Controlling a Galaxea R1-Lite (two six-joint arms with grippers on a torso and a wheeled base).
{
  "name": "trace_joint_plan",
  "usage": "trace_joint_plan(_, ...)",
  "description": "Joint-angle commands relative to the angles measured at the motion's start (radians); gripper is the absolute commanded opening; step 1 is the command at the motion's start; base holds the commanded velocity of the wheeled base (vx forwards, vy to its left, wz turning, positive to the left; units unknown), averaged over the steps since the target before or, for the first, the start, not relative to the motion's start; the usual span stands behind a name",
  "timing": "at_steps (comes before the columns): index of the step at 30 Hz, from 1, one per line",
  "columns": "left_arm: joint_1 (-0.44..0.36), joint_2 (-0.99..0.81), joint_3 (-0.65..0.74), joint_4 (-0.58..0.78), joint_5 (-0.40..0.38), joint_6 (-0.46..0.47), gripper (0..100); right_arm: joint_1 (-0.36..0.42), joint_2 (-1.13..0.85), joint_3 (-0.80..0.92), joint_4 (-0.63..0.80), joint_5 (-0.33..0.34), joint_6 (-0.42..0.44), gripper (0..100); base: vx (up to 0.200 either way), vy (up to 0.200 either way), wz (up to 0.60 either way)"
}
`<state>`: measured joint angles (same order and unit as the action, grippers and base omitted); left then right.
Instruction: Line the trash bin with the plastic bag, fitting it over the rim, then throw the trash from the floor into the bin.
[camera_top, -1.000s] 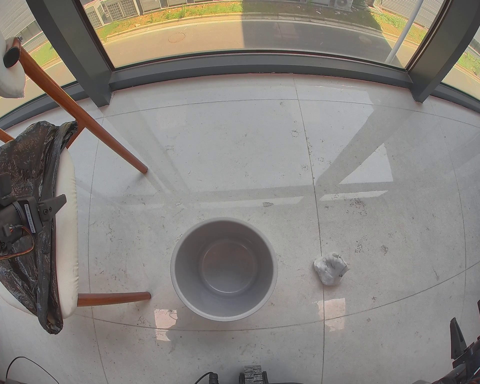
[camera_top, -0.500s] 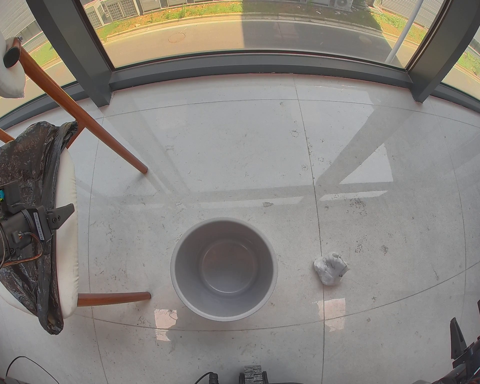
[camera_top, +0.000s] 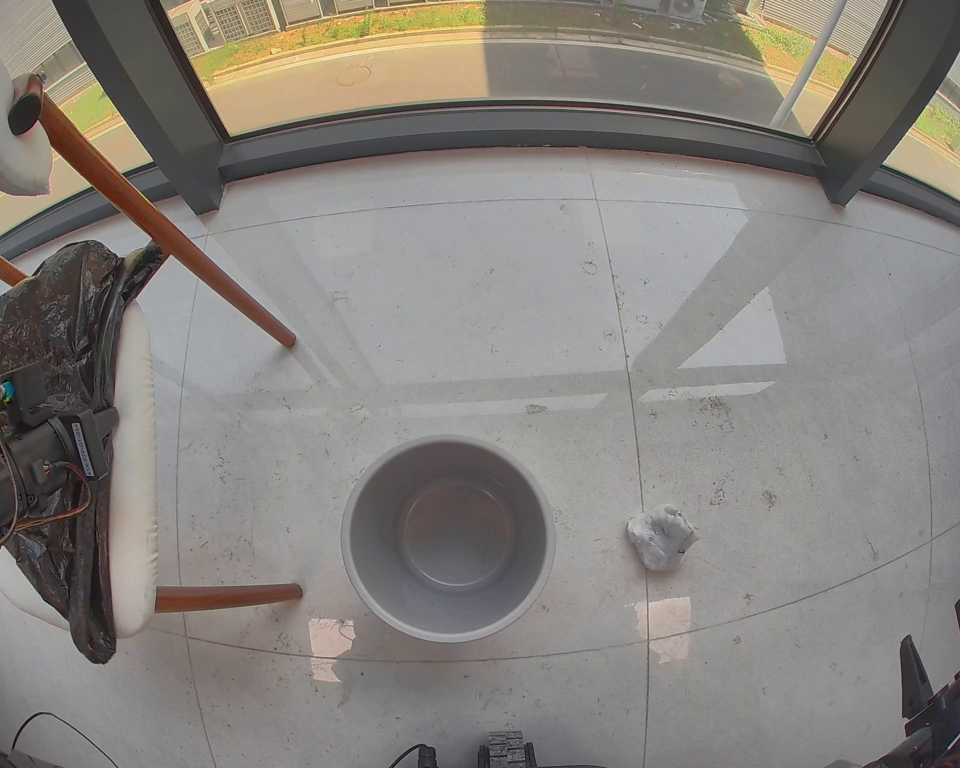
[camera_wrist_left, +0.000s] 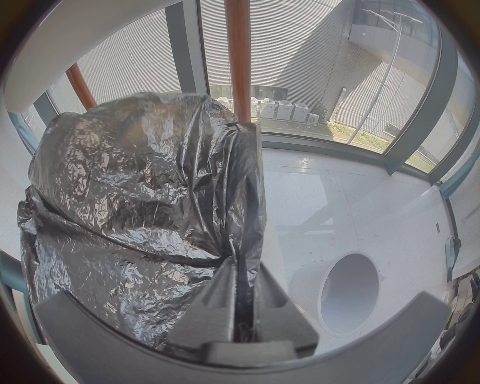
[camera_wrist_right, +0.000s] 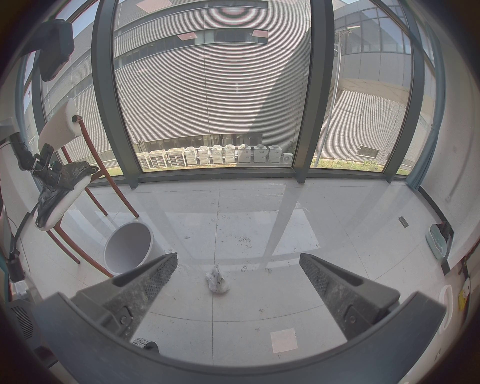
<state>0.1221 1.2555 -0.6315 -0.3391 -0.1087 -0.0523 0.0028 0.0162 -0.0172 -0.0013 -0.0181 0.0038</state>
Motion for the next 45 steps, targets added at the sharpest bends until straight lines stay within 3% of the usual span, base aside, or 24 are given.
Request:
trace_joint_plan(1,0.002,0.016,0.004,-0.008,0.001,0.000,0,0.000,-0.010,0.017,0.000,0.000,-0.001,100,0.000,0.000,0.00)
trace_joint_plan(9,0.001,0.007,-0.001,0.000,-0.003,0.000,0,0.000,-0.009,0.017,0.000,0.000,-0.001,100,0.000,0.000,0.00)
trace_joint_plan(16,-0.006,-0.001,-0.007,0.037,-0.091,-0.001,0,0.000,-0.010,0.017,0.000,0.000,-0.001,100,0.000,0.000,0.00)
trace_joint_plan(19,-0.006,-0.057,-0.017,0.152,-0.174,-0.014,0,0.000,-0.010,0.017,0.000,0.000,-0.001,100,0.000,0.000,0.00)
trace_joint_plan(24,0.001,-0.090,-0.024,0.203,-0.270,-0.061,0,0.000,-0.010,0.017,0.000,0.000,-0.001,100,0.000,0.000,0.00)
trace_joint_plan(33,-0.002,-0.094,-0.039,0.206,-0.319,-0.092,0,0.000,-0.010,0.017,0.000,0.000,-0.001,100,0.000,0.000,0.00)
trace_joint_plan(40,-0.022,-0.143,-0.089,0.262,-0.425,-0.224,0,0.000,-0.010,0.017,0.000,0.000,-0.001,100,0.000,0.000,0.00)
trace_joint_plan(45,-0.159,-0.242,-0.171,0.417,-0.499,-0.365,0,0.000,-0.010,0.017,0.000,0.000,-0.001,100,0.000,0.000,0.00)
